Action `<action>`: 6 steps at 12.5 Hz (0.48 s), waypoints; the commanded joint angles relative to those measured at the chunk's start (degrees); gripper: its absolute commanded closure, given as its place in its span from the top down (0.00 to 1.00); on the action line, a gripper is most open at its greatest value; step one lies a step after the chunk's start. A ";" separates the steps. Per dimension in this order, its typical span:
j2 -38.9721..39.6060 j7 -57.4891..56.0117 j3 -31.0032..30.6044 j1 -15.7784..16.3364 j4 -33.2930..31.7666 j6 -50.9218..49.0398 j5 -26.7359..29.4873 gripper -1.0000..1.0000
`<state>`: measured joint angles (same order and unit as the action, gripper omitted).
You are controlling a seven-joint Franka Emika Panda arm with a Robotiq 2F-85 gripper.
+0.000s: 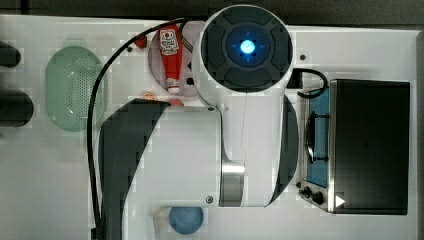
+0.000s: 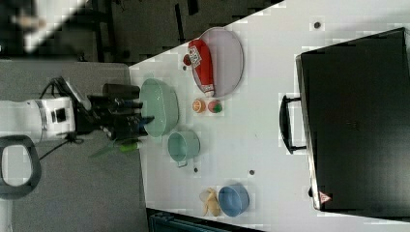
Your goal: Drag mug left to right.
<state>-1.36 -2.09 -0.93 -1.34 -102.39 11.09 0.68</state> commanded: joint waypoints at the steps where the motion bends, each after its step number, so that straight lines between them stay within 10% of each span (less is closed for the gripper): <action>1: -12.78 5.58 -1.70 -6.00 -7.66 -9.98 0.24 0.79; 3: -12.44 5.57 -3.00 -5.41 -8.17 -9.85 1.27 1.00; 6: -10.99 5.58 -7.51 -3.58 -9.35 -9.61 1.76 1.00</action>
<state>-14.97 0.32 -5.33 -6.24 -111.23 1.82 1.66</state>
